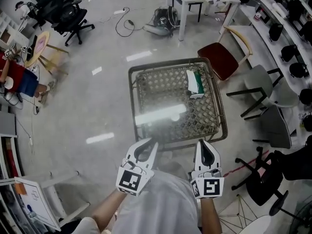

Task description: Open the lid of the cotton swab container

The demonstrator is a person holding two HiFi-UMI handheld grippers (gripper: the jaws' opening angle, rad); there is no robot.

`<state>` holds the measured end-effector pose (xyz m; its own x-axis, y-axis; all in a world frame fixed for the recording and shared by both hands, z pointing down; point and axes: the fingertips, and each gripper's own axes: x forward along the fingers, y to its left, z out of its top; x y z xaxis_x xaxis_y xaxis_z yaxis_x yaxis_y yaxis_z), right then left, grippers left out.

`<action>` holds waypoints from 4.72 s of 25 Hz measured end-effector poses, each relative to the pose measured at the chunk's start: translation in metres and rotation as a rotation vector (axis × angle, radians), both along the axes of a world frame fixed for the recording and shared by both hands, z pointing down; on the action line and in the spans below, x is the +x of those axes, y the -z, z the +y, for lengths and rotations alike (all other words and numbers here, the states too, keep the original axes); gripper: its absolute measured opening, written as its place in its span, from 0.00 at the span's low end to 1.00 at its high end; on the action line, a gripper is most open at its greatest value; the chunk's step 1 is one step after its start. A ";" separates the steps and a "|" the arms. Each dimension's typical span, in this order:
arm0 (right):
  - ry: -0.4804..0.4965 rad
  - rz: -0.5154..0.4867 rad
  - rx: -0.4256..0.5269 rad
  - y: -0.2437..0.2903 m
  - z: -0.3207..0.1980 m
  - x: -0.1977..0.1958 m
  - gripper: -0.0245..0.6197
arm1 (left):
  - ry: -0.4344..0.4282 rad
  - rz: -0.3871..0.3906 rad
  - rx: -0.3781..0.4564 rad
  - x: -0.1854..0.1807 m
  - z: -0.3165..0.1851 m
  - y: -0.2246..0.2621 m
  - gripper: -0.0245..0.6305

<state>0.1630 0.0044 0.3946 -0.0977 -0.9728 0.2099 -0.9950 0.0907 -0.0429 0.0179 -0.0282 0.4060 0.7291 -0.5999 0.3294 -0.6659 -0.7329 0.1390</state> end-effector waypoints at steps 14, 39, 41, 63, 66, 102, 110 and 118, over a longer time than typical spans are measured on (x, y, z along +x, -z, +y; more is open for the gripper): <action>0.039 0.002 -0.070 -0.076 -0.039 -0.002 0.04 | -0.124 -0.117 0.013 0.036 -0.046 -0.119 0.22; 0.020 -0.022 -0.166 -0.188 -0.057 0.014 0.04 | -0.270 -0.263 -0.056 0.101 -0.081 -0.334 0.43; 0.014 -0.025 -0.168 -0.193 -0.058 0.015 0.04 | -0.280 -0.270 -0.053 0.105 -0.084 -0.345 0.44; 0.010 -0.001 -0.171 -0.191 -0.057 0.021 0.04 | -0.337 -0.265 -0.026 0.128 -0.089 -0.348 0.42; 0.016 0.002 -0.154 -0.184 -0.060 0.019 0.04 | -0.339 -0.251 -0.027 0.124 -0.085 -0.335 0.42; 0.288 0.054 -0.024 -0.032 -0.051 -0.052 0.04 | -0.271 -0.132 0.022 0.039 -0.028 -0.075 0.41; 0.407 0.058 0.033 0.006 -0.040 -0.080 0.04 | -0.339 -0.131 0.049 0.022 -0.011 -0.042 0.41; 0.641 -0.021 0.051 0.031 -0.020 -0.107 0.18 | -0.445 -0.108 0.050 0.011 0.004 -0.019 0.41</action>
